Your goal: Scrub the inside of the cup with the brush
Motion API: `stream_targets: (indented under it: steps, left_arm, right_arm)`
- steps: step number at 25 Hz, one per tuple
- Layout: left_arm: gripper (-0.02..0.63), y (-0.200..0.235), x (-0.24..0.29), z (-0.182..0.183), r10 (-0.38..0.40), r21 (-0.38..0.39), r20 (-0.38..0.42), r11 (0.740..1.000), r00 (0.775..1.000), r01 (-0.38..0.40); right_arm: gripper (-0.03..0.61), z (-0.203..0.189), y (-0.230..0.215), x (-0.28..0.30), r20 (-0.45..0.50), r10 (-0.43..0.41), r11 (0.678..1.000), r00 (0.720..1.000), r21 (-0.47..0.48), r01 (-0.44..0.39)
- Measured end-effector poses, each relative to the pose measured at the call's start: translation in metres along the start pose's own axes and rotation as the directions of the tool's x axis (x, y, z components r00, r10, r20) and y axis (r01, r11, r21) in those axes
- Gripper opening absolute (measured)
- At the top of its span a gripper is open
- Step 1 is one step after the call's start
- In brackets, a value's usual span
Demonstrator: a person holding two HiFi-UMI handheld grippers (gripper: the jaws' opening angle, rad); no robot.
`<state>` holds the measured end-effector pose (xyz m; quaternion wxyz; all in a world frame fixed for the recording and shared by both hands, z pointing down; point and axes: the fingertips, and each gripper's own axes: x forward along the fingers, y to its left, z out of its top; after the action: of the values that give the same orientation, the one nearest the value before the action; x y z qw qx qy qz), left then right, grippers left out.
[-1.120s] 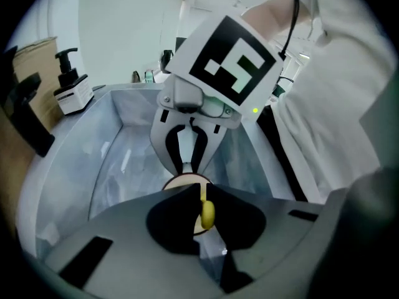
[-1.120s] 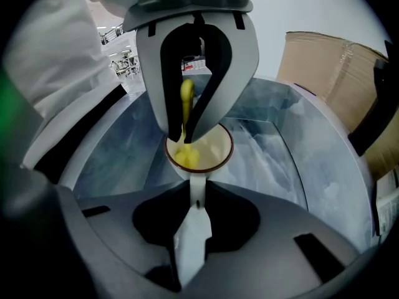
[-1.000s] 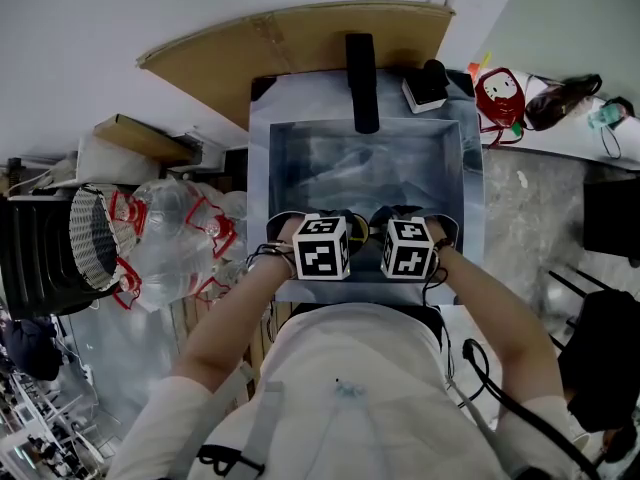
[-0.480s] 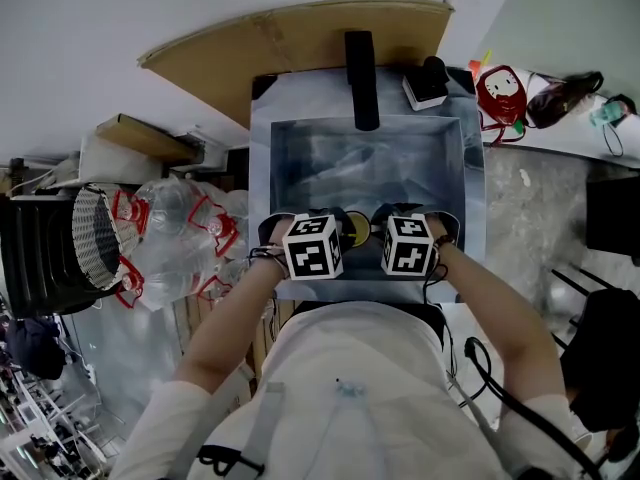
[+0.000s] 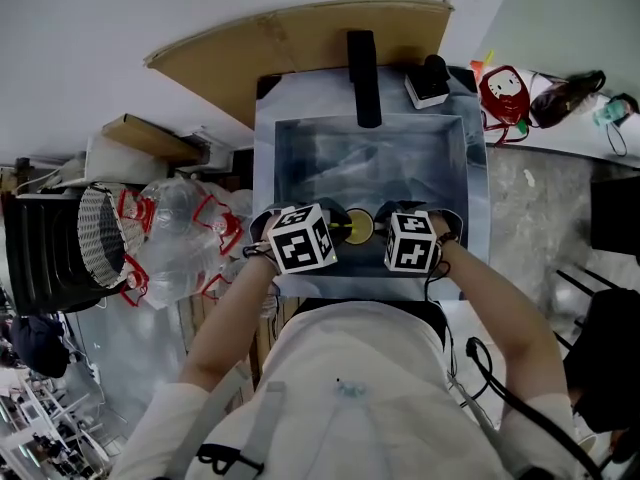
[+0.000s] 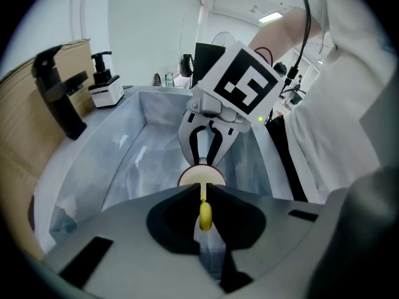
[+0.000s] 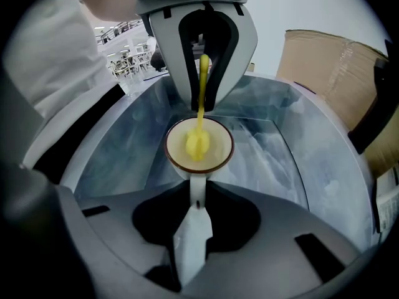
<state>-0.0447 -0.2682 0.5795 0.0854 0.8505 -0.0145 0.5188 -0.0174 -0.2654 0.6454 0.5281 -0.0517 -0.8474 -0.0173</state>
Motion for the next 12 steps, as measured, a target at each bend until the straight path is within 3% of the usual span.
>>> stream_targets:
  steps: [12]
  left_arm:
    - [0.034, 0.009, -0.027, 0.010, 0.055, -0.093, 0.117, 0.995, 0.992, -0.044]
  right_arm:
    - [0.124, 0.003, -0.004, -0.011, 0.045, -0.026, 0.998, 0.999, 0.059, 0.023]
